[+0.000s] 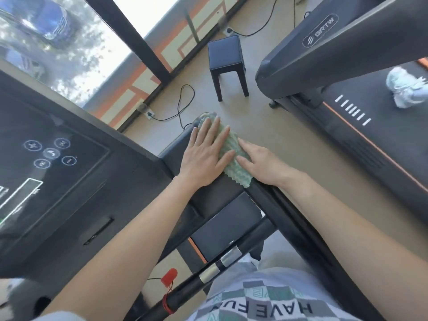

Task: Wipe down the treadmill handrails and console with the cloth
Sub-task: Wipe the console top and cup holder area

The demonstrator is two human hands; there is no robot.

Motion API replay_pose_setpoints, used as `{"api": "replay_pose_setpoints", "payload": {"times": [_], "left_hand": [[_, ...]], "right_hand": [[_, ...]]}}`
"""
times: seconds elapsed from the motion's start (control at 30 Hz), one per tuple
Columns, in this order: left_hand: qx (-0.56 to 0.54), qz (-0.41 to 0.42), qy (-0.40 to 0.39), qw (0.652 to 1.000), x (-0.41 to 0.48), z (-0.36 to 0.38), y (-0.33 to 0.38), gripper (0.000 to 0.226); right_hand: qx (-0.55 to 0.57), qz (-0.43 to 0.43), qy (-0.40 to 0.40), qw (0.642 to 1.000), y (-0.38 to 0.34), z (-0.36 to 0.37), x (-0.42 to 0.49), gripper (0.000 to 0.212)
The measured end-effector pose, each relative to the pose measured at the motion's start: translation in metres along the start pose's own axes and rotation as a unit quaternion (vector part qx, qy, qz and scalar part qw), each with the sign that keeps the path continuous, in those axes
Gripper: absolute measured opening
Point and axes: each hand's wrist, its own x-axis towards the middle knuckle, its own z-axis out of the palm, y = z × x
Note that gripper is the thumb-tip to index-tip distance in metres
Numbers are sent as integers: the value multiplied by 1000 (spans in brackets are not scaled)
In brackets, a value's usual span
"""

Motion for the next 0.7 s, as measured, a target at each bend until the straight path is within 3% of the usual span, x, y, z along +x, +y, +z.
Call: {"api": "replay_pose_setpoints", "payload": {"times": [0.13, 0.3, 0.53, 0.7], "left_hand": [[-66, -100, -15, 993, 15, -8, -32, 71], [-91, -219, -86, 968, 3, -20, -52, 71], [134, -199, -99, 966, -40, -9, -43, 86], [141, -166, -95, 971, -76, 4, -23, 85]], "right_hand": [[-19, -32, 6, 999, -36, -3, 45, 65], [-151, -70, -27, 986, -68, -2, 90, 72], [-396, -151, -27, 905, -64, 15, 68, 75], [-447, -160, -21, 880, -50, 34, 10, 73]]}}
